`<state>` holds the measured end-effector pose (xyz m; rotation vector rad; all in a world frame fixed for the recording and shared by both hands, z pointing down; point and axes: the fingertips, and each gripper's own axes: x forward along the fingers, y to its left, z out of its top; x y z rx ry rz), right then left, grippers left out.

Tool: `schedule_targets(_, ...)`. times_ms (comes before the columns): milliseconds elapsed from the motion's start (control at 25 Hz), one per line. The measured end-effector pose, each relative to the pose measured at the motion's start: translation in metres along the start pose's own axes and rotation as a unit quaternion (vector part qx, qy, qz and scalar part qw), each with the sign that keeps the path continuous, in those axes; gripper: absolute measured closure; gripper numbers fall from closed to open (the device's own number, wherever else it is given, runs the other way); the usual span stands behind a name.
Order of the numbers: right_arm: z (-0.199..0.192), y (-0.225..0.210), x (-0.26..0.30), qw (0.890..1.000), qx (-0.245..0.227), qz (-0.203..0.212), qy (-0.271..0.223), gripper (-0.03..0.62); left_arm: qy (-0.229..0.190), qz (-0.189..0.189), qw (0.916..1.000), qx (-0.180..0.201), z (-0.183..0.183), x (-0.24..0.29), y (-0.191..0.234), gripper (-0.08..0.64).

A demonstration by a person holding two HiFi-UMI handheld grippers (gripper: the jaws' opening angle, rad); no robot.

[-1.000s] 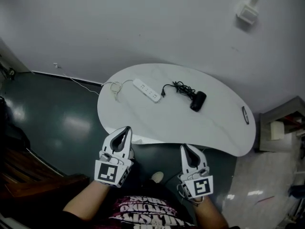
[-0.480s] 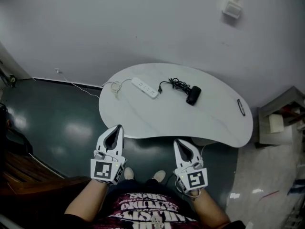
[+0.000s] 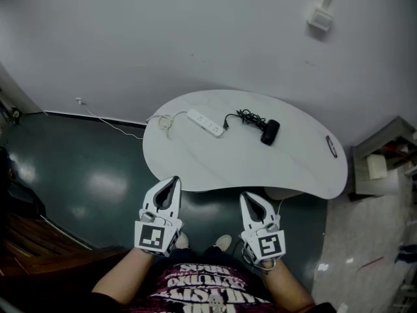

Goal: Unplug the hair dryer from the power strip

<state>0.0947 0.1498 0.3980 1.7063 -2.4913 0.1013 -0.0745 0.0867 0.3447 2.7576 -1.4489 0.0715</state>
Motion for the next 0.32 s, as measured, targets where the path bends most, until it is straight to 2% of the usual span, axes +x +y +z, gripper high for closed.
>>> schedule_targets(320, 0.002, 0.019, 0.015, 1.000, -0.008, -0.006, 0.010, 0.558, -0.001, 0.000, 0.9999, -0.011, -0.003, -0.004, 0.030, 0.543)
